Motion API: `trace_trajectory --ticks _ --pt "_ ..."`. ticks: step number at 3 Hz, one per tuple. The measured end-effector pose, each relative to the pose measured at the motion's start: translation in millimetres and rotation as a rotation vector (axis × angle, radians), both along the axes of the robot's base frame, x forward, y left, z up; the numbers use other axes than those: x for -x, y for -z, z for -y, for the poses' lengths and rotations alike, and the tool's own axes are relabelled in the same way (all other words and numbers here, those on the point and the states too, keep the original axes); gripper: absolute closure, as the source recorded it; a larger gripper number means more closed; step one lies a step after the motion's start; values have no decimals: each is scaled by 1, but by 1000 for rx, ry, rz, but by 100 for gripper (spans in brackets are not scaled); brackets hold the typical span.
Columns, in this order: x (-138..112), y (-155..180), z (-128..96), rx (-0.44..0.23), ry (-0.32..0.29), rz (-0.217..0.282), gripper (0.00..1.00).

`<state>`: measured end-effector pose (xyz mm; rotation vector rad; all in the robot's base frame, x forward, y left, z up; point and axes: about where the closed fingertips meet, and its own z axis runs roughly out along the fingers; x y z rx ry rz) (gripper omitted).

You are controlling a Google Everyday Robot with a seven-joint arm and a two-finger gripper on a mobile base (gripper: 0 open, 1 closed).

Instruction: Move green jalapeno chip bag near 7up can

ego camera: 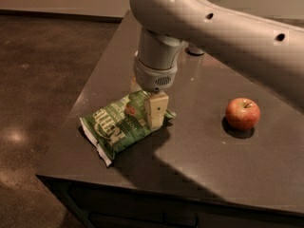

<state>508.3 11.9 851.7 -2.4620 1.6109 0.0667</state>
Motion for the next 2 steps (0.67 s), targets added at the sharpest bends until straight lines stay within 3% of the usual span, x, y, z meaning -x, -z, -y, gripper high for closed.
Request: trace_trajectory --ticks 1,2 --pt "-1 0 -2 7 5 5 50" --pt "-7 -11 -1 8 20 32 81"
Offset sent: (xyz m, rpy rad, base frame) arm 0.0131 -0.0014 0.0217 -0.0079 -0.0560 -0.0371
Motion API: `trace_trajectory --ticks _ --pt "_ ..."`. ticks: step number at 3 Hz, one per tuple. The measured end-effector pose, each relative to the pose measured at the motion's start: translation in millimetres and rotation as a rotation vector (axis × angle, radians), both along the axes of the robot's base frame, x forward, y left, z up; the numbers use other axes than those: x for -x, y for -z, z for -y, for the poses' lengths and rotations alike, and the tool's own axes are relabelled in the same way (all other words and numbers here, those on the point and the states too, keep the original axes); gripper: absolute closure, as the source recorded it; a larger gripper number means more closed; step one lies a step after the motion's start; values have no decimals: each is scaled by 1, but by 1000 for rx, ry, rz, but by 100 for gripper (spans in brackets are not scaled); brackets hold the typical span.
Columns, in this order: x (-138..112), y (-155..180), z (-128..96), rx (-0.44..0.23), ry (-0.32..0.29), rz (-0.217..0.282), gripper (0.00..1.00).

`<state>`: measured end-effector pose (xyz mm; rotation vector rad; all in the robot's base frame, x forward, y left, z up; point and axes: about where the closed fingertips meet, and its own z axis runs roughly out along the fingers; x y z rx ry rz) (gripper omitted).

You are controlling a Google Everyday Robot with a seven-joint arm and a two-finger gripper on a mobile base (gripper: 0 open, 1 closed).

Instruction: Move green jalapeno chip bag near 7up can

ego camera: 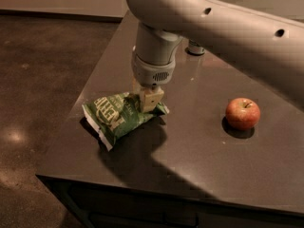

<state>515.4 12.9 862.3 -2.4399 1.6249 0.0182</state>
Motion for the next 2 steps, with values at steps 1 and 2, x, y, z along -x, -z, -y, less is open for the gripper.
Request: trace_trajectory --ticks 1,2 --pt "-21 -24 8 -6 41 67 100" --pt "-41 -42 20 -5 80 123 100"
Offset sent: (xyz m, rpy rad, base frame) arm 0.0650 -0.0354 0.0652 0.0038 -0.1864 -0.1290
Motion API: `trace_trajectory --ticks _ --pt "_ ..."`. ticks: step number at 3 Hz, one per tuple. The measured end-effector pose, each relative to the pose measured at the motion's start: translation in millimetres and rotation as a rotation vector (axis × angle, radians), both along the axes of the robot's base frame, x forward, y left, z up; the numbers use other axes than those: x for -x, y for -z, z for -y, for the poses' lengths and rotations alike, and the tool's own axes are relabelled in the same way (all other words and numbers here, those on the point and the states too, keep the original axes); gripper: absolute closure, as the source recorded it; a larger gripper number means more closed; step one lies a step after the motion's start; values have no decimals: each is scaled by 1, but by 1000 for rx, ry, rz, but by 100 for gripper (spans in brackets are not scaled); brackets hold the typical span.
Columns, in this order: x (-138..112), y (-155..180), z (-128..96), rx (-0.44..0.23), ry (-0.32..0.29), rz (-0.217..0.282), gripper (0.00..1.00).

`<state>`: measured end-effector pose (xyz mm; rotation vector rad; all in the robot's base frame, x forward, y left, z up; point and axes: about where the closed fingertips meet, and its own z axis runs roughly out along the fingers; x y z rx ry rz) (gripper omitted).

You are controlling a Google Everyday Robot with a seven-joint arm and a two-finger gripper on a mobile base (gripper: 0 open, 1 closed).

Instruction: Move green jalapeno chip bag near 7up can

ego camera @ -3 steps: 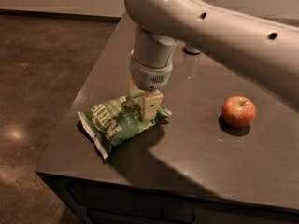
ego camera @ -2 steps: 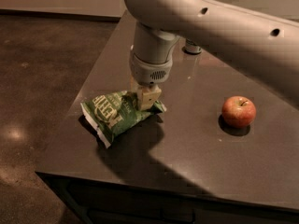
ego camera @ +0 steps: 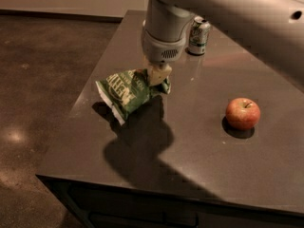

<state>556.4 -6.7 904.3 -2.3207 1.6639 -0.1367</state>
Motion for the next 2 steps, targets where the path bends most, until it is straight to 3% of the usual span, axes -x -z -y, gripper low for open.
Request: trace_trajectory --ticks 2 --pt "-54 -21 35 39 94 102 100"
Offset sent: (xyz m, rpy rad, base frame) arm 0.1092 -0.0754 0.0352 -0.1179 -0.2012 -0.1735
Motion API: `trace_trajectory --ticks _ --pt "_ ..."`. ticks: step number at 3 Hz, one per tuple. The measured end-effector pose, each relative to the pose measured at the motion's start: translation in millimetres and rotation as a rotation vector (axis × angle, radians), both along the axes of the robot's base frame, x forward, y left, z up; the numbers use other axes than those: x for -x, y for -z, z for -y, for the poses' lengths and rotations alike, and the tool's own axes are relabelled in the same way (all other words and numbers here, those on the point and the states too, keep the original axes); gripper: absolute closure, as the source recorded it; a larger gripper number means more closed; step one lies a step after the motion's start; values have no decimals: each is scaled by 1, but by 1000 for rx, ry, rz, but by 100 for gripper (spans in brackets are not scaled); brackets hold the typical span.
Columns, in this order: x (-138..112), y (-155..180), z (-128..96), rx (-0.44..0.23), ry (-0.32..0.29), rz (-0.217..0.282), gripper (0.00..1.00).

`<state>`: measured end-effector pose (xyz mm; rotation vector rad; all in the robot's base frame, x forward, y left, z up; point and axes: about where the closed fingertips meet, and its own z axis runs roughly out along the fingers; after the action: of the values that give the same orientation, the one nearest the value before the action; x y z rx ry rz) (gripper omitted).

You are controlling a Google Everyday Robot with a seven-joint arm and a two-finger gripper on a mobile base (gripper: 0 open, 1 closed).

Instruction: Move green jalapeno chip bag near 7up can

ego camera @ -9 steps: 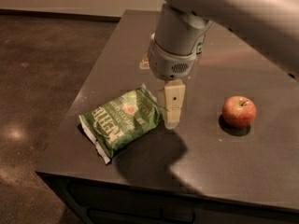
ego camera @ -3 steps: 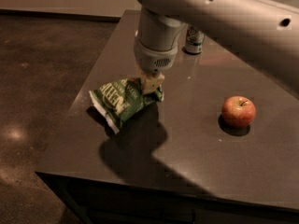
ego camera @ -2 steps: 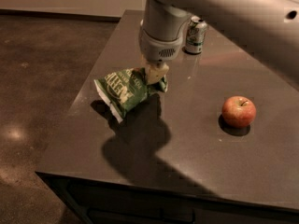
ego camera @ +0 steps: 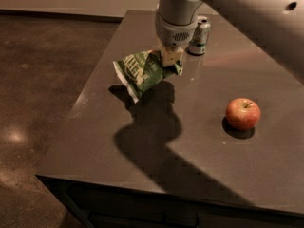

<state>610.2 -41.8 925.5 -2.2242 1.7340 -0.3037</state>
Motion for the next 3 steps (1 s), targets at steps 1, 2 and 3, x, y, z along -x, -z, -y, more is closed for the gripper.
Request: trace_trajectory --ticks 1,2,3 --pt "-41 -5 37 60 72 50 100" --pt "-69 -1 80 103 151 55 100" --pt "-80 4 106 122 193 48 100"
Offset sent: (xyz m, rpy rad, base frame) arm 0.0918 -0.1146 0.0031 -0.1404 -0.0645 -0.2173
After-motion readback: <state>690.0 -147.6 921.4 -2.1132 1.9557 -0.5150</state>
